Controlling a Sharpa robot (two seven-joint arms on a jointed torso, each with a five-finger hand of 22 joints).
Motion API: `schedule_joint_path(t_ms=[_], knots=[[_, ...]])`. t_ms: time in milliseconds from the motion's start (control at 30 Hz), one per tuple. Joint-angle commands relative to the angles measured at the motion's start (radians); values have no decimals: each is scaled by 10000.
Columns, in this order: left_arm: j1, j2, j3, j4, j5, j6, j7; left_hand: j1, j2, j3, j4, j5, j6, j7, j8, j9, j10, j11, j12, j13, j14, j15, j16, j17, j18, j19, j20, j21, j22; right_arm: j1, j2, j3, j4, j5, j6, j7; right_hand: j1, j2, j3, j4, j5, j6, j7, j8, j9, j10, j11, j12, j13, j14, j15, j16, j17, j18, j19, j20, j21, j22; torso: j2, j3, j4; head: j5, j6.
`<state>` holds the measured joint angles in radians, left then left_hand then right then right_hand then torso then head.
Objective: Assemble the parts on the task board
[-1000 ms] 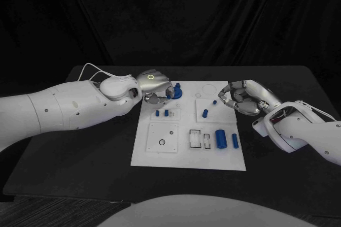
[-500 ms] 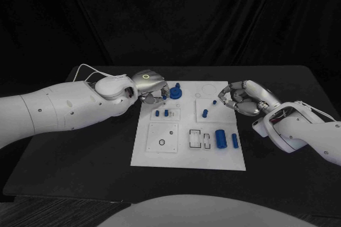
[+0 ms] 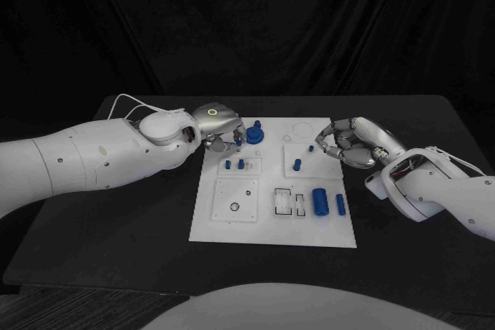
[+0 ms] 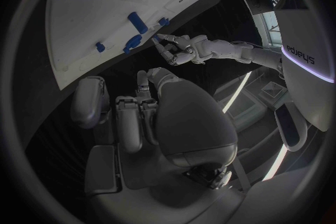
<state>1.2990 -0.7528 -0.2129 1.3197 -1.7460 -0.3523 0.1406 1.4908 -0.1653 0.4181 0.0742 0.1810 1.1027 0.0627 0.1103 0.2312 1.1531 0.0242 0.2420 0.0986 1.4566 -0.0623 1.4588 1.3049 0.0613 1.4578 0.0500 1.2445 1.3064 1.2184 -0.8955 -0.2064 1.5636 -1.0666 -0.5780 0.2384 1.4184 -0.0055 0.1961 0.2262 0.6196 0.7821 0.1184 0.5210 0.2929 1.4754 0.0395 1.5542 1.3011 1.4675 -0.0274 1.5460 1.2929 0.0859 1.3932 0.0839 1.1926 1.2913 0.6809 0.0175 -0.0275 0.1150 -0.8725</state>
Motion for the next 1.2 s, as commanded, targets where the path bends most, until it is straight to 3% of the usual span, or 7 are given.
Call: schedule_joint_path(t_ms=[33, 1200], knots=[[-32, 34, 7, -20, 82, 167, 1, -257, 217, 97, -136, -54, 260, 110, 211, 147, 121, -45, -53, -31, 517, -25, -108, 442, 72, -132, -56, -88, 1726, -26, 5, 4, 2, -53, 72, -186, 70, -125, 212, -2, 206, -143, -11, 152, -126, 954, 1, 166, 2697, 1002, 20, 198, 2702, 8, -64, -13, -63, 1648, 3, 1, -2, -3, -1], [-165, 135, 5, -128, 82, 528, -135, -251, 227, 109, -145, -71, 208, 123, 167, 133, 180, -33, -82, -31, 512, -18, -118, 427, 75, -138, -46, -104, 1723, -79, 52, 4, -54, -53, 147, -229, 94, -115, 242, -22, 214, -152, -7, 154, -129, 954, 4, 166, 2697, 995, 21, 186, 2684, 18, -89, -11, -108, 1635, -4, 3, -5, -19, -1]])
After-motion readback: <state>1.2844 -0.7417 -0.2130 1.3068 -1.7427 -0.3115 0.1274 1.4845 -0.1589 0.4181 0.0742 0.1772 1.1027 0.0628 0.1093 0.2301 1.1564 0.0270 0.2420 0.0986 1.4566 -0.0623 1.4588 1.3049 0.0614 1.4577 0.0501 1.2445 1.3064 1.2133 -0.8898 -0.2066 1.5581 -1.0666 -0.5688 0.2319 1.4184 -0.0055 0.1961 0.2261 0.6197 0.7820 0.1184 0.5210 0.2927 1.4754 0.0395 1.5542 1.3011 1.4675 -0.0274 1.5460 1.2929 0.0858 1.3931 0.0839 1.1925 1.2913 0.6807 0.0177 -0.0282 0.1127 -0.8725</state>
